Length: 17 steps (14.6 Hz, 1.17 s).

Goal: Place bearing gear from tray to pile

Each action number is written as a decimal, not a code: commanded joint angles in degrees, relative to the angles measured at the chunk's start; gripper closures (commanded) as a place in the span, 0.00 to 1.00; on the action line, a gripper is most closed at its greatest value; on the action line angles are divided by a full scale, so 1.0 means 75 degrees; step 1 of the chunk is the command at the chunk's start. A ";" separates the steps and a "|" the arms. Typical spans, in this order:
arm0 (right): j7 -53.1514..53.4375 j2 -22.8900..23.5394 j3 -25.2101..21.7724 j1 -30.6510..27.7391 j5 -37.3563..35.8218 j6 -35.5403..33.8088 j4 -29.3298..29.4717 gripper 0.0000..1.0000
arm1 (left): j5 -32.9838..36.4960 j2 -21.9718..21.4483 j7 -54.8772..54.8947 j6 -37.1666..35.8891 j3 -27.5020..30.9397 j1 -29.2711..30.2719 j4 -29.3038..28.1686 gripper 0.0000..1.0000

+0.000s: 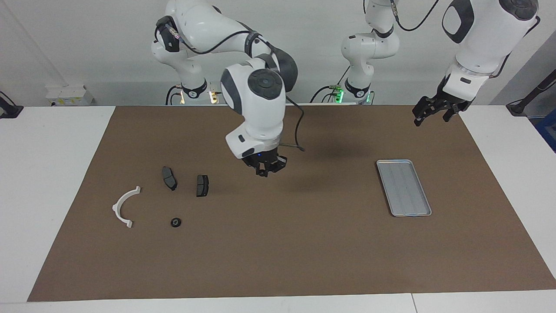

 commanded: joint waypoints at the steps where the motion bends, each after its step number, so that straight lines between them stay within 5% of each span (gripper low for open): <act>1: -0.1971 -0.0161 0.0089 -0.0903 0.0056 0.0057 -0.0359 1.00 | -0.0086 -0.0147 0.0080 -0.0055 -0.0029 0.0049 -0.0119 0.00; 4: -0.3895 -0.0289 0.0089 -0.1853 0.0044 0.0710 -0.0954 1.00 | -0.0086 -0.0147 0.0069 -0.0055 -0.0029 0.0049 -0.0119 0.00; 10: -0.5798 -0.0993 0.0089 -0.2992 0.0044 0.3932 -0.4024 1.00 | -0.0086 -0.0147 0.0069 -0.0055 -0.0029 0.0049 -0.0119 0.00; 17: -0.6468 -0.0138 0.0089 -0.3567 0.0009 0.5694 -0.4519 1.00 | -0.0086 -0.0147 0.0069 -0.0054 -0.0029 0.0049 -0.0119 0.00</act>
